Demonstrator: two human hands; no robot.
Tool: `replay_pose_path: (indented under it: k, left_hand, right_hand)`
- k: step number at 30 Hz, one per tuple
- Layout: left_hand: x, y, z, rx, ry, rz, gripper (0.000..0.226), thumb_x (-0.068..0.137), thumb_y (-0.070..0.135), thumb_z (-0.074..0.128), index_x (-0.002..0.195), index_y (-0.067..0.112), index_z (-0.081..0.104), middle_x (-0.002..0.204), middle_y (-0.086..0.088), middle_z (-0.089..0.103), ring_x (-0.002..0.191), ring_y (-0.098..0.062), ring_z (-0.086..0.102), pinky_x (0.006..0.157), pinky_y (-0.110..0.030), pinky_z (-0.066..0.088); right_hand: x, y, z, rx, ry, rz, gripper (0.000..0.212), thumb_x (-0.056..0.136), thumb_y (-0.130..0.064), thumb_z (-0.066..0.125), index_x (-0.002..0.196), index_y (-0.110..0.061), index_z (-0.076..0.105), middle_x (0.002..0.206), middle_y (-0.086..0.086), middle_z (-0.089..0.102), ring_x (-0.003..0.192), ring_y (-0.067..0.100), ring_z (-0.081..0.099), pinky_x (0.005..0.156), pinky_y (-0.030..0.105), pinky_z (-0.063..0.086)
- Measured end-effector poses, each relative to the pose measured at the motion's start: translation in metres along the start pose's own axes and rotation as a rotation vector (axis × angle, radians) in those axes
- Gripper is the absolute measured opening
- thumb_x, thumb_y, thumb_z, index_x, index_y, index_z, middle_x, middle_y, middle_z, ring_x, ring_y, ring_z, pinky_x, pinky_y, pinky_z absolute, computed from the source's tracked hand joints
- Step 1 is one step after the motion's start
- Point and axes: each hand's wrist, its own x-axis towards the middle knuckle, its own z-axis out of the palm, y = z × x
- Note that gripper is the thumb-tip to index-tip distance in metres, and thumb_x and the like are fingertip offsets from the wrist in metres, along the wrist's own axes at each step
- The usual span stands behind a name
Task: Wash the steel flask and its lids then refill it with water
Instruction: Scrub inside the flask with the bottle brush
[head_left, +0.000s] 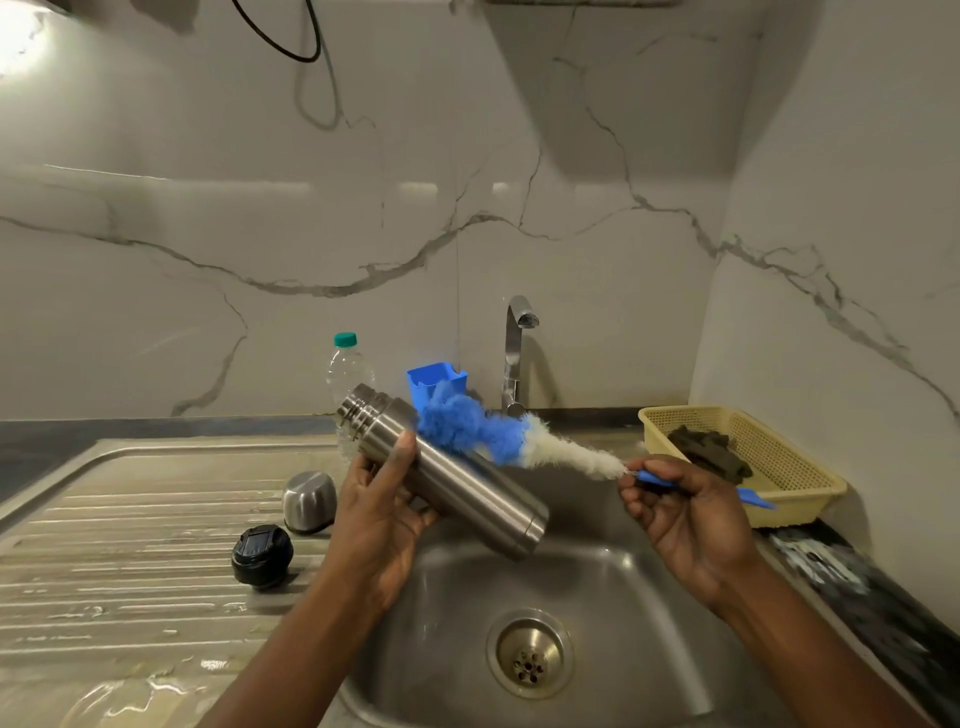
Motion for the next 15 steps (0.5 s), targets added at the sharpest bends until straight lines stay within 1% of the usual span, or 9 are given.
replay_pose_path:
  k: [2, 4, 8, 12, 15]
  left_hand:
    - [-0.002, -0.004, 0.001, 0.041, -0.021, -0.015, 0.057, 0.086, 0.022, 0.073, 0.140, 0.017, 0.056, 0.134, -0.019, 0.067, 0.122, -0.036, 0.069, 0.098, -0.061, 0.057]
    - [-0.003, -0.005, 0.000, 0.071, -0.010, -0.013, 0.056, 0.085, 0.021, 0.074, 0.138, 0.016, 0.057, 0.137, -0.021, 0.065, 0.124, -0.037, 0.067, 0.099, -0.063, 0.057]
    - [-0.004, -0.007, 0.001, 0.123, -0.013, -0.014, 0.047, 0.086, 0.020, 0.073, 0.131, 0.017, 0.059, 0.133, -0.019, 0.066, 0.120, -0.035, 0.069, 0.090, -0.057, 0.061]
    - [-0.005, -0.013, 0.005, 0.146, -0.033, -0.027, 0.052, 0.087, 0.020, 0.074, 0.136, 0.015, 0.058, 0.131, -0.020, 0.068, 0.111, -0.030, 0.074, 0.082, -0.049, 0.063]
    - [-0.004, -0.009, 0.002, 0.138, -0.007, -0.025, 0.052, 0.085, 0.020, 0.074, 0.135, 0.018, 0.059, 0.130, -0.018, 0.069, 0.113, -0.031, 0.074, 0.084, -0.052, 0.063]
  right_hand:
    - [-0.001, 0.006, 0.009, 0.008, -0.041, 0.023, 0.026, 0.090, -0.006, 0.054, 0.082, 0.001, 0.079, 0.079, 0.020, 0.073, 0.063, 0.021, 0.071, 0.058, 0.026, 0.061]
    - [-0.002, 0.005, 0.013, -0.003, -0.064, 0.000, 0.025, 0.088, -0.007, 0.056, 0.085, 0.002, 0.079, 0.080, 0.020, 0.074, 0.066, 0.022, 0.072, 0.060, 0.026, 0.062]
    - [-0.004, -0.002, 0.010, -0.008, -0.055, -0.062, 0.025, 0.087, -0.006, 0.056, 0.083, 0.000, 0.080, 0.079, 0.019, 0.074, 0.067, 0.021, 0.073, 0.059, 0.026, 0.061]
    - [-0.004, 0.005, 0.013, -0.010, -0.083, -0.041, 0.023, 0.091, -0.005, 0.056, 0.092, 0.003, 0.078, 0.085, 0.022, 0.075, 0.073, 0.024, 0.075, 0.063, 0.028, 0.063]
    - [-0.004, -0.001, 0.013, -0.034, -0.070, -0.068, 0.024, 0.087, -0.006, 0.057, 0.087, 0.001, 0.080, 0.082, 0.020, 0.074, 0.071, 0.023, 0.074, 0.063, 0.027, 0.063]
